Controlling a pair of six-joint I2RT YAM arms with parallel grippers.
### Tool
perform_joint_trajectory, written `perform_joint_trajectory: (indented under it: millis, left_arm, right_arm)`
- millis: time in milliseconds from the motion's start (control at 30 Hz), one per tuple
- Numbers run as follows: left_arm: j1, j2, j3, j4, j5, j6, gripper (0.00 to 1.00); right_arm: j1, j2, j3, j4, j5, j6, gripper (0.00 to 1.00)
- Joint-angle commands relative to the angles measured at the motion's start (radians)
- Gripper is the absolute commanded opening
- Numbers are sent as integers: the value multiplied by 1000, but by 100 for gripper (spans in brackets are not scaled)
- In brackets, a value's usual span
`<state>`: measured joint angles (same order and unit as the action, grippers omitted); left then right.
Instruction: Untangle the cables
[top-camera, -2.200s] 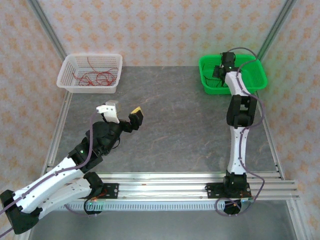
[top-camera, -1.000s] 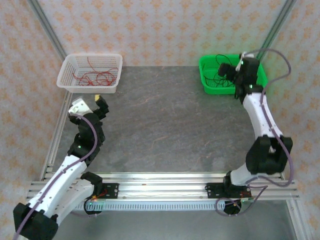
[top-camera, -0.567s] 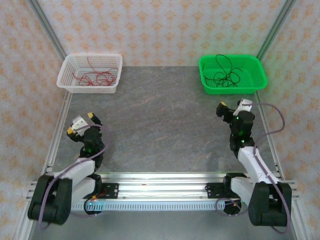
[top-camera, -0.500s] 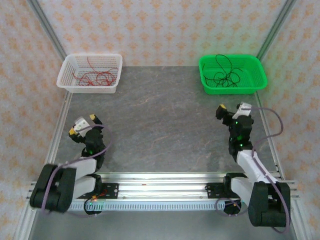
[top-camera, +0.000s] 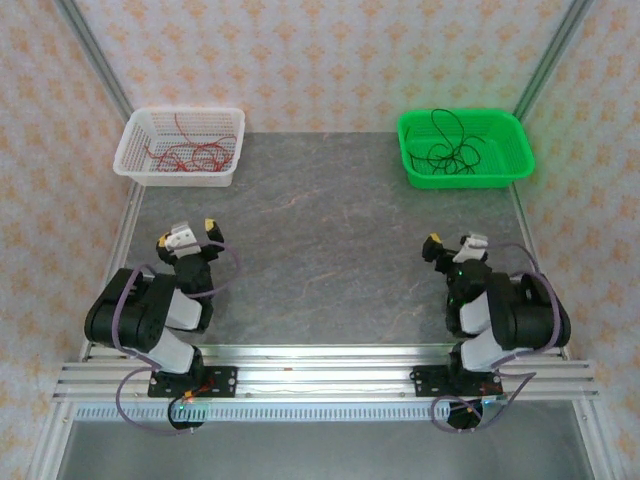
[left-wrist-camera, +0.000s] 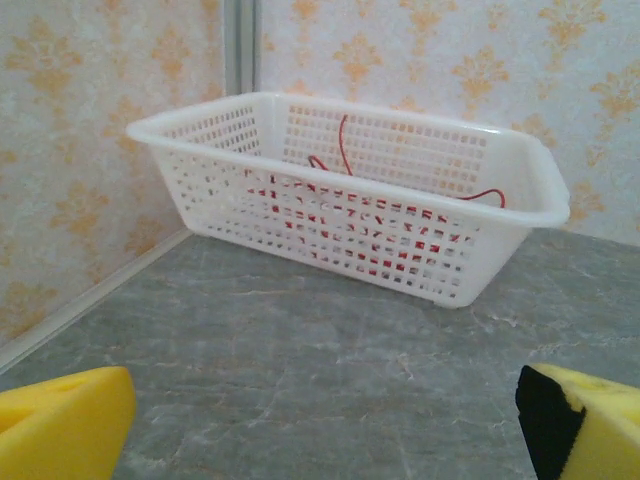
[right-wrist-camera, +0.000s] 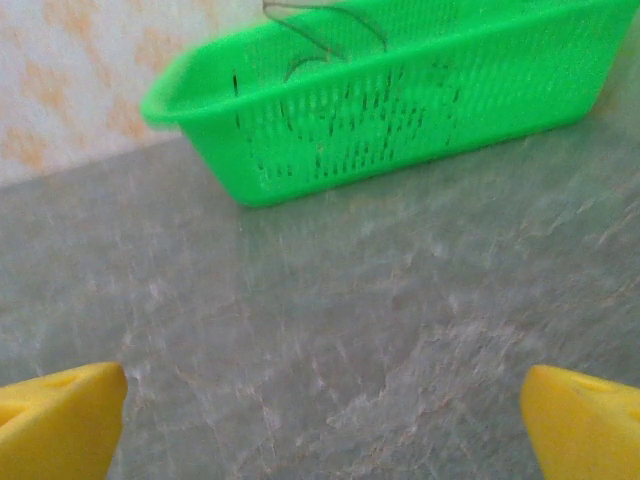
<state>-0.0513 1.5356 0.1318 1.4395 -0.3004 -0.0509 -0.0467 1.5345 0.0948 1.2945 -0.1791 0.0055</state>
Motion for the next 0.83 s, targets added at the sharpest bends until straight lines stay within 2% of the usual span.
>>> perform_joint_trajectory:
  millis: [0, 33, 67, 167, 200, 367, 733, 800]
  left_arm:
    - [30, 16, 47, -8, 54, -3, 100]
    - [31, -3, 60, -75, 48, -18, 100]
    - [31, -15, 66, -111, 50, -24, 100]
    - [30, 9, 51, -46, 49, -6, 99]
    - [30, -1, 63, -79, 55, -10, 99]
    - [27, 0, 75, -105, 118, 17, 99]
    - [39, 3, 82, -114, 151, 12, 99]
    - [39, 4, 78, -102, 162, 22, 99]
  right_arm:
    - [55, 0, 136, -19, 86, -52, 100]
    - [54, 9, 115, 16, 99, -41, 100]
    - [51, -10, 140, -69, 94, -41, 100]
    - [52, -6, 126, -30, 96, -42, 100]
    - [51, -22, 139, -78, 96, -44, 100]
    - [52, -17, 135, -59, 96, -43, 100]
    - [52, -17, 141, -69, 96, -42, 100]
    - [61, -105, 108, -56, 80, -63, 100]
